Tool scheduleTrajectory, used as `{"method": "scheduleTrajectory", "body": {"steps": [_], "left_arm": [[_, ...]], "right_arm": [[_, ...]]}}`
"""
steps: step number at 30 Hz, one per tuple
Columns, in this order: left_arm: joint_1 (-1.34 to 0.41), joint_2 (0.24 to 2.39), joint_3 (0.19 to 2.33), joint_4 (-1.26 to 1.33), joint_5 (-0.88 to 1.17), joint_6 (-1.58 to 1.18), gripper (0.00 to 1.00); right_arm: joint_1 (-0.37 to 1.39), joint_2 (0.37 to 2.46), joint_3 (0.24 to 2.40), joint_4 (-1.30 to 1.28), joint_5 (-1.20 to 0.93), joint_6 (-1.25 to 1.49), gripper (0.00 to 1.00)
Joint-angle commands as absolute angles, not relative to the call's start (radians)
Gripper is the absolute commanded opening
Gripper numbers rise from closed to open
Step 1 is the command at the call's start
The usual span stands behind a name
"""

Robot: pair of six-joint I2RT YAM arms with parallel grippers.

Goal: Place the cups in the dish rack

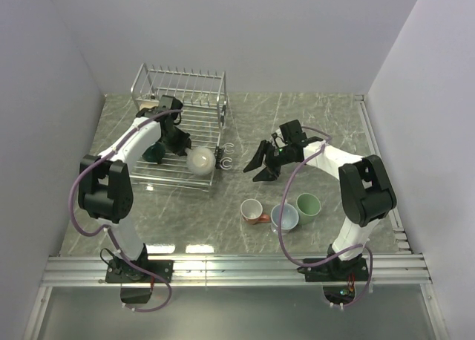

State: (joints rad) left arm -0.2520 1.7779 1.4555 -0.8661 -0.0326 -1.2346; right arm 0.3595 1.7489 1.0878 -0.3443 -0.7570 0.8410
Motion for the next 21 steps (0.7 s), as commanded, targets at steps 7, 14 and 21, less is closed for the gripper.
{"method": "scheduleTrajectory", "body": {"steps": [7, 14, 21], "left_arm": [[-0.253, 1.776, 1.447, -0.887, -0.017, -1.333, 0.01], [-0.259, 1.787, 1.41, -0.87, 0.025, -1.336, 0.32], [-0.259, 1.802, 1.437, -0.909, 0.031, -1.327, 0.61]], "right_arm": [[0.353, 1.732, 1.114, -0.351, -0.799, 0.798, 0.59], [0.354, 1.736, 1.112, -0.362, -0.805, 0.779, 0.59], [0.353, 1.743, 1.126, -0.376, -0.808, 0.769, 0.59]]}}
